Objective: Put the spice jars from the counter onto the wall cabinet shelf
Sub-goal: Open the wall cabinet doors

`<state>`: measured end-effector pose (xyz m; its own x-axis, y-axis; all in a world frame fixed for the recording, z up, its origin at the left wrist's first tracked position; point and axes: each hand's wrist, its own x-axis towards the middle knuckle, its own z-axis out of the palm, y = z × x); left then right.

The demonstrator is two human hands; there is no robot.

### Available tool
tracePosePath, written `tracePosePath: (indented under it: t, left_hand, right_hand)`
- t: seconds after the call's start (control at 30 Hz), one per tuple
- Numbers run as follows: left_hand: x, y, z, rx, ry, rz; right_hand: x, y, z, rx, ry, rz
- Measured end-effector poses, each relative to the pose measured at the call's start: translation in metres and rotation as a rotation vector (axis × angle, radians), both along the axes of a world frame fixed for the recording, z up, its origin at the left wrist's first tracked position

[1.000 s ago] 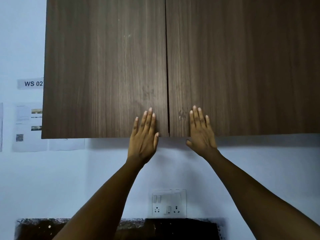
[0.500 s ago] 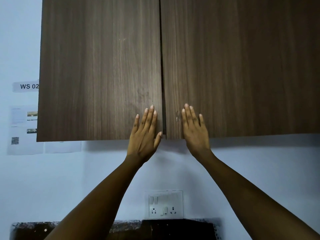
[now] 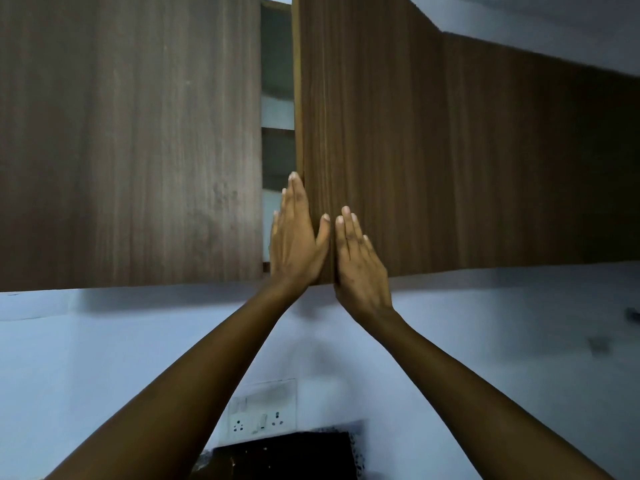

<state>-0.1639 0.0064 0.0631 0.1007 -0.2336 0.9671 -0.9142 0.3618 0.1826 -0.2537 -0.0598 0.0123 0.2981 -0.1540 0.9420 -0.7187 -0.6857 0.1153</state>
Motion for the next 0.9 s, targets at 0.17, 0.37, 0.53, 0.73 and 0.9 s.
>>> tracePosePath:
  t: [0.17,0.37,0.53,0.73,0.9]
  left_hand:
    - [-0.039,0.017,0.003,-0.077,0.084,-0.109]
    - [-0.081,0.036,-0.001,-0.162,0.065,-0.175]
    - [-0.116,0.045,-0.002,-0.208,0.020,-0.232]
    - [-0.153,0.049,-0.004,-0.259,-0.062,-0.273]
    - [-0.194,0.043,-0.006,-0.272,-0.139,-0.379]
  right_hand:
    - [-0.032,0.020,-0.001,-0.017,-0.035,0.088]
    - [-0.068,0.031,-0.008,-0.050,-0.140,0.138]
    - [-0.100,0.036,-0.021,-0.090,-0.255,0.151]
    - [-0.128,0.045,-0.030,-0.055,-0.452,0.222]
    - [-0.167,0.048,-0.034,0.013,-0.654,0.342]
